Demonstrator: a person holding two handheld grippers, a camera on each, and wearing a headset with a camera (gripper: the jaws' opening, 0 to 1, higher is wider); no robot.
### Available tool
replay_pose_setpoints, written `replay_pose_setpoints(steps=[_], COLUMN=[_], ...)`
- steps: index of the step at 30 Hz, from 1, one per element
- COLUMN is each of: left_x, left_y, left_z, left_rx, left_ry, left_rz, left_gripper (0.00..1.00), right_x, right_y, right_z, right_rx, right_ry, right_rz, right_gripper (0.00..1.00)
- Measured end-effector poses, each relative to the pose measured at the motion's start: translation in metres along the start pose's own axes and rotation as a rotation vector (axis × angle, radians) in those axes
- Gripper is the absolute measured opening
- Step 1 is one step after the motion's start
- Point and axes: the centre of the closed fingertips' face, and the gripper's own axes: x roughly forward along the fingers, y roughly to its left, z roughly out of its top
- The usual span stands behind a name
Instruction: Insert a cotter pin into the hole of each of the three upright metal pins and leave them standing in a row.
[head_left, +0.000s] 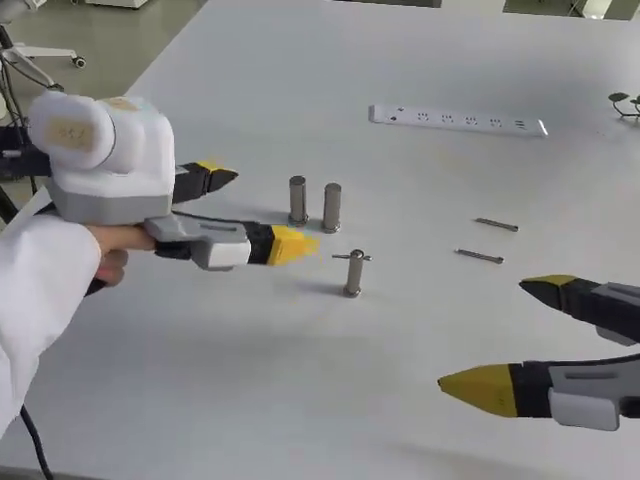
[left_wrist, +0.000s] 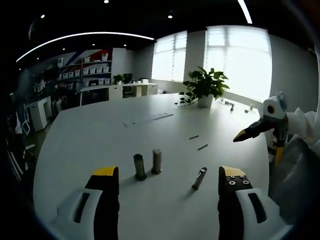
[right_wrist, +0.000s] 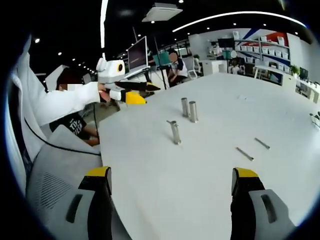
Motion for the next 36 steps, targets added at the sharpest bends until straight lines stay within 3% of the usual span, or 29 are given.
replay_pose_setpoints(steps=[3,8,12,15,18,20,23,28,30,33,36], left_x=[0.010,0.026,0.041,0.050,0.058,0.064,0.070,0.081,0.085,0.087,0.092], left_y=[0.015,0.036,0.053,0.059,0.068,0.066,0.065,0.059,0.060,0.064,0.060], left_z=[0.005,0.001,-0.012,-0.019,-0.031,-0.036,-0.051,-0.048,-0.048,-0.053,-0.051], left_rx=[-0.003,-0.020,-0.059,-0.059,-0.007,0.010,0.076,0.069,0.084,0.121,0.105], left_ry=[-0.028,-0.026,0.013,0.036,0.087,0.108,0.197,0.176,0.186,0.233,0.223], left_rz=[0.027,0.068,0.101,0.103,0.130,0.115,0.093,0.072,0.078,0.094,0.078], left_gripper=[0.72,0.59,0.49,0.42,0.36,0.35,0.34,0.30,0.28,0.22,0.19], right_x=[-0.001,-0.004,-0.005,-0.006,-0.006,-0.006,-0.006,-0.008,-0.008,-0.009,-0.010], right_y=[0.000,-0.001,-0.003,-0.005,-0.005,-0.003,-0.004,-0.007,-0.008,-0.008,-0.011], right_z=[-0.003,-0.007,-0.011,-0.012,-0.014,-0.015,-0.015,-0.017,-0.017,-0.017,-0.019], right_rx=[0.010,0.036,0.045,0.055,0.065,0.062,0.059,0.069,0.072,0.073,0.080], right_ry=[0.004,-0.004,-0.001,-0.004,-0.009,-0.005,-0.005,-0.005,-0.004,-0.006,-0.001], right_rz=[-0.005,-0.015,-0.023,-0.029,-0.027,-0.024,-0.028,-0.032,-0.034,-0.034,-0.047], right_gripper=[0.98,0.98,0.97,0.97,0.96,0.96,0.96,0.96,0.96,0.95,0.95])
